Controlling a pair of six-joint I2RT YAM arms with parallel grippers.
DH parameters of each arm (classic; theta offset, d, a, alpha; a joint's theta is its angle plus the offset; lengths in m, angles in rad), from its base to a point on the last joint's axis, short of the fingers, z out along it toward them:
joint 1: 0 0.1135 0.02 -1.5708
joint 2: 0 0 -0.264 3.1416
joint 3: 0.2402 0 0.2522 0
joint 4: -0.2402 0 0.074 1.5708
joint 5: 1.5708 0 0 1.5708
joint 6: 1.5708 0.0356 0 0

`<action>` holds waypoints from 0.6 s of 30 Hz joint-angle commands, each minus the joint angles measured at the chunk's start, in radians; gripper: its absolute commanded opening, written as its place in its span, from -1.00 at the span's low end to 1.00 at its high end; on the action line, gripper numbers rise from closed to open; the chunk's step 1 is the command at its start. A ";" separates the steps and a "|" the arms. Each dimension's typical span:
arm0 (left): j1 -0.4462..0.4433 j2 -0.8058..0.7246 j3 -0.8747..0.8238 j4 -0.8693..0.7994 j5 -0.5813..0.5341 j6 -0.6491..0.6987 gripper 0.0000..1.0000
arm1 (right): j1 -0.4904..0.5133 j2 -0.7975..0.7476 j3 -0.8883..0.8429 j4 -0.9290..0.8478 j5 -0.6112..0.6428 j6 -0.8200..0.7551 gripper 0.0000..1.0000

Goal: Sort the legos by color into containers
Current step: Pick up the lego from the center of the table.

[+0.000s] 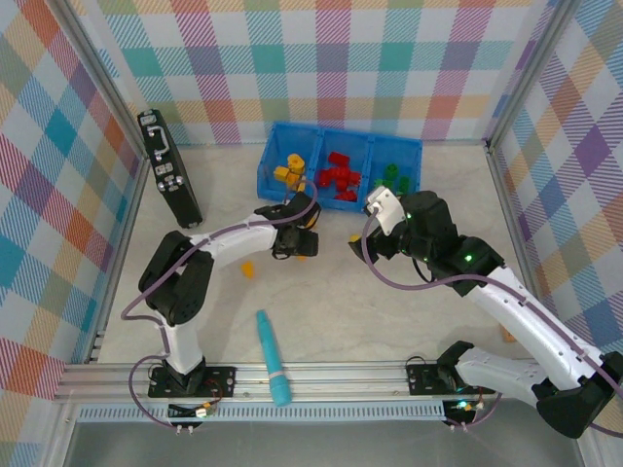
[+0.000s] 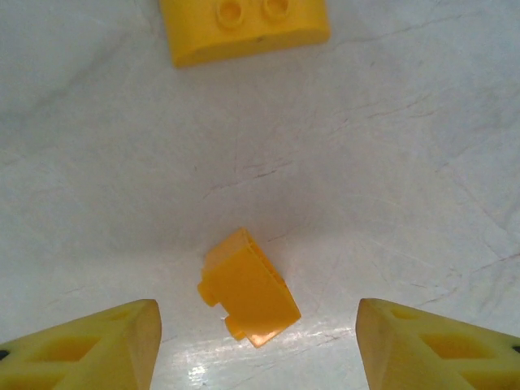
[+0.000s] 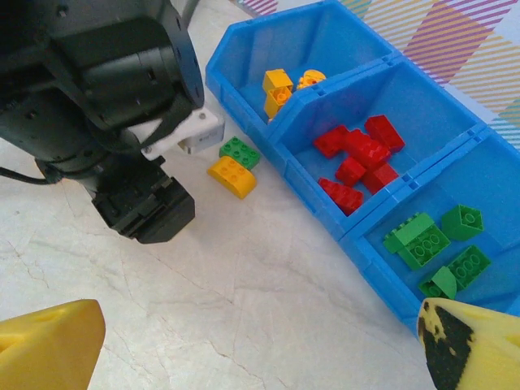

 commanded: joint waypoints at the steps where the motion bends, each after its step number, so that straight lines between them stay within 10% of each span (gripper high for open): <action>1: -0.008 0.041 -0.004 0.014 0.030 -0.037 0.22 | 0.003 -0.007 0.004 0.010 -0.003 -0.005 0.98; 9: -0.005 0.058 0.005 0.021 0.005 -0.053 -0.45 | 0.003 -0.012 -0.001 0.015 0.009 -0.012 0.98; 18: 0.087 -0.011 0.174 0.060 -0.149 0.081 -0.57 | 0.002 -0.021 -0.023 0.029 0.007 -0.003 0.98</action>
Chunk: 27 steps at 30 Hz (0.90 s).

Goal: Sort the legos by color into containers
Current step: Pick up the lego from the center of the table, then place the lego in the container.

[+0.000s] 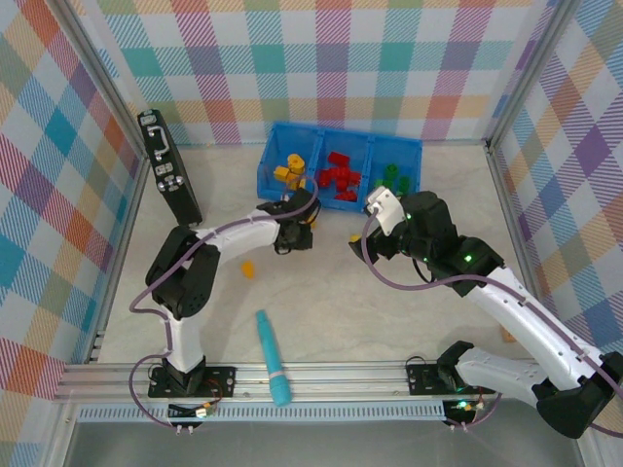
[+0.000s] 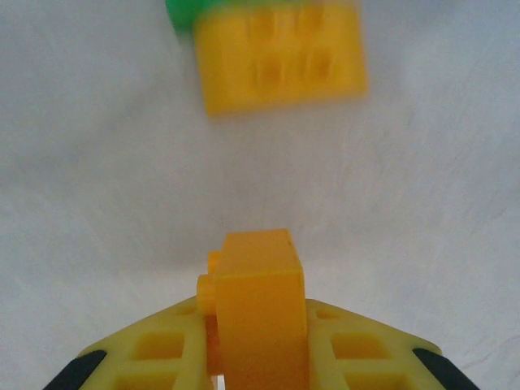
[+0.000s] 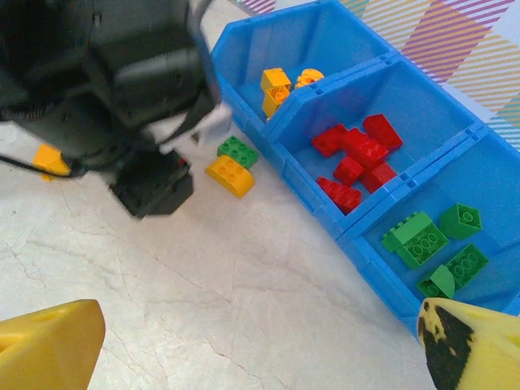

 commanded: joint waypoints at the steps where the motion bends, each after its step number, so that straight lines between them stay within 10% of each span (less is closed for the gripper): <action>1: 0.055 -0.040 0.125 0.059 -0.087 0.085 -0.57 | 0.002 -0.019 -0.016 0.027 0.001 -0.002 0.97; 10: 0.139 0.142 0.343 0.194 -0.151 0.140 -0.55 | 0.003 -0.024 0.004 0.010 0.006 -0.005 0.98; 16: 0.172 0.209 0.411 0.229 -0.141 0.142 -0.02 | 0.002 -0.030 0.006 -0.012 0.007 -0.004 0.98; 19: 0.173 0.124 0.368 0.220 -0.148 0.186 0.35 | 0.002 -0.035 0.003 -0.021 0.013 0.000 0.98; 27: 0.173 -0.311 0.081 -0.131 -0.197 0.191 0.36 | 0.002 -0.029 -0.022 -0.007 0.002 0.024 0.97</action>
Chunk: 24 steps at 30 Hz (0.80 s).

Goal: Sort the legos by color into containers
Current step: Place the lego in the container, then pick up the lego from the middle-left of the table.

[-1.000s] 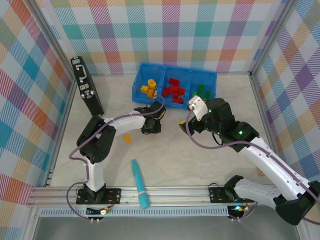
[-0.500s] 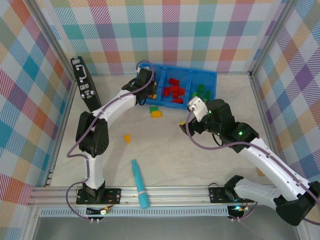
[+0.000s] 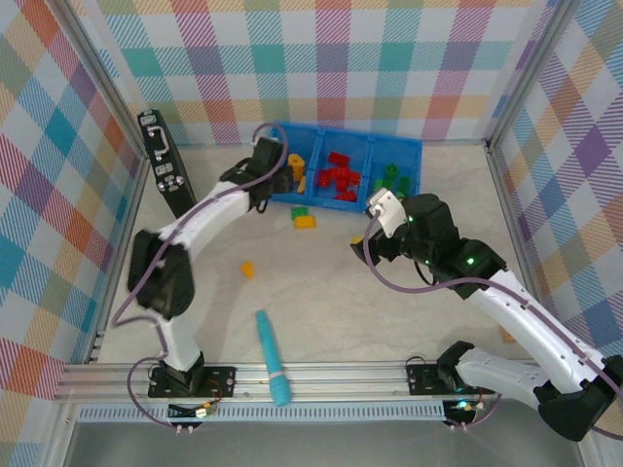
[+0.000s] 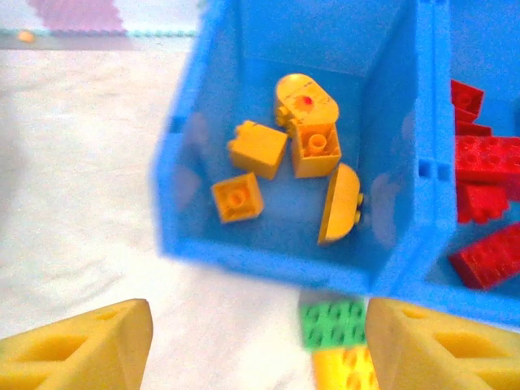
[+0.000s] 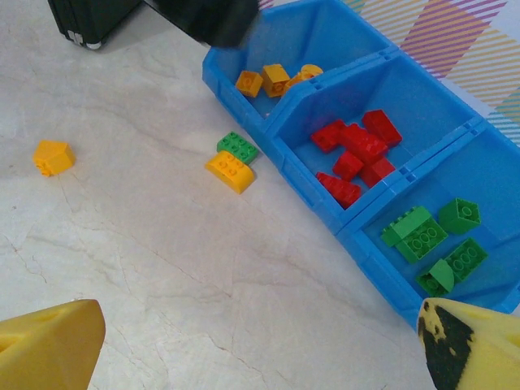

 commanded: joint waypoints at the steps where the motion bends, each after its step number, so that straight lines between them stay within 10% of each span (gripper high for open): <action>1: 0.005 -0.217 -0.128 -0.251 -0.041 -0.039 0.35 | 0.002 -0.008 -0.014 0.007 -0.003 0.020 0.98; 10: 0.003 -0.500 -0.507 -0.398 0.070 -0.282 0.39 | 0.002 0.051 0.011 0.019 -0.053 0.029 0.98; 24: 0.002 -0.273 -0.648 -0.093 0.192 -0.279 0.59 | 0.001 0.090 0.047 0.018 -0.082 0.043 0.98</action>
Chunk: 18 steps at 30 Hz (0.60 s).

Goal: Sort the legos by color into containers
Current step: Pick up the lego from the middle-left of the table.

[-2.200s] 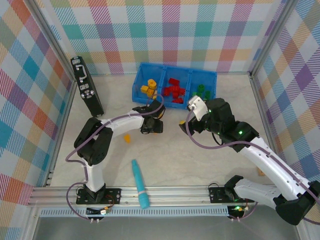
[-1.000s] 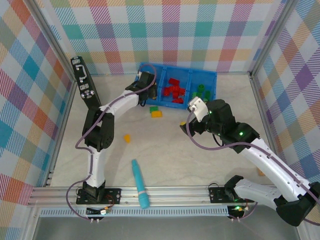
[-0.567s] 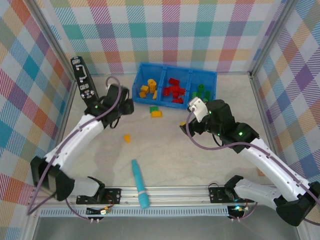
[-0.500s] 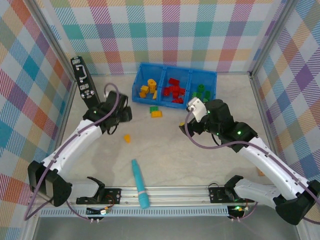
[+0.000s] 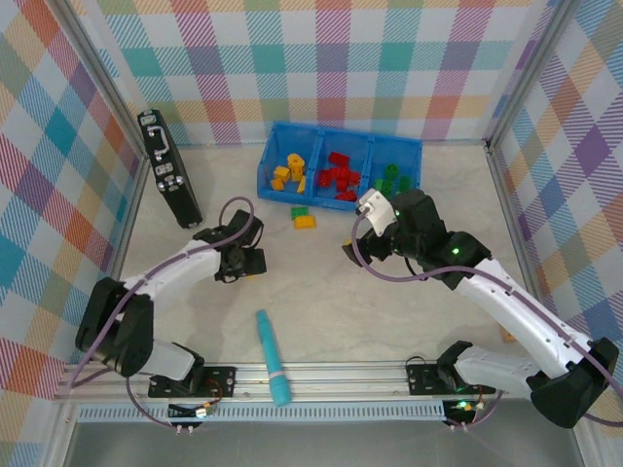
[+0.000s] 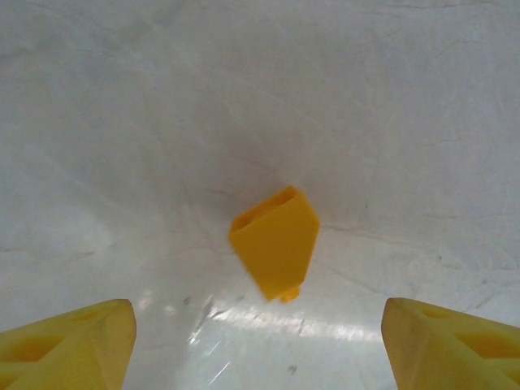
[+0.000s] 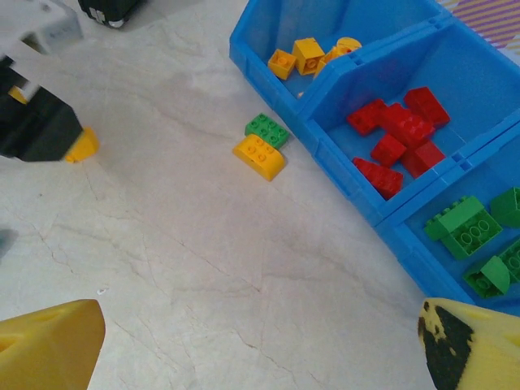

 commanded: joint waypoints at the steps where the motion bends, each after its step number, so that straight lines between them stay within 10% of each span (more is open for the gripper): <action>1: 0.003 0.067 -0.002 0.091 0.042 -0.001 0.59 | 0.002 0.002 0.034 0.013 -0.016 0.017 0.98; 18: 0.021 0.214 0.036 0.128 0.011 0.024 -0.27 | 0.001 -0.030 0.024 -0.010 0.024 0.010 0.98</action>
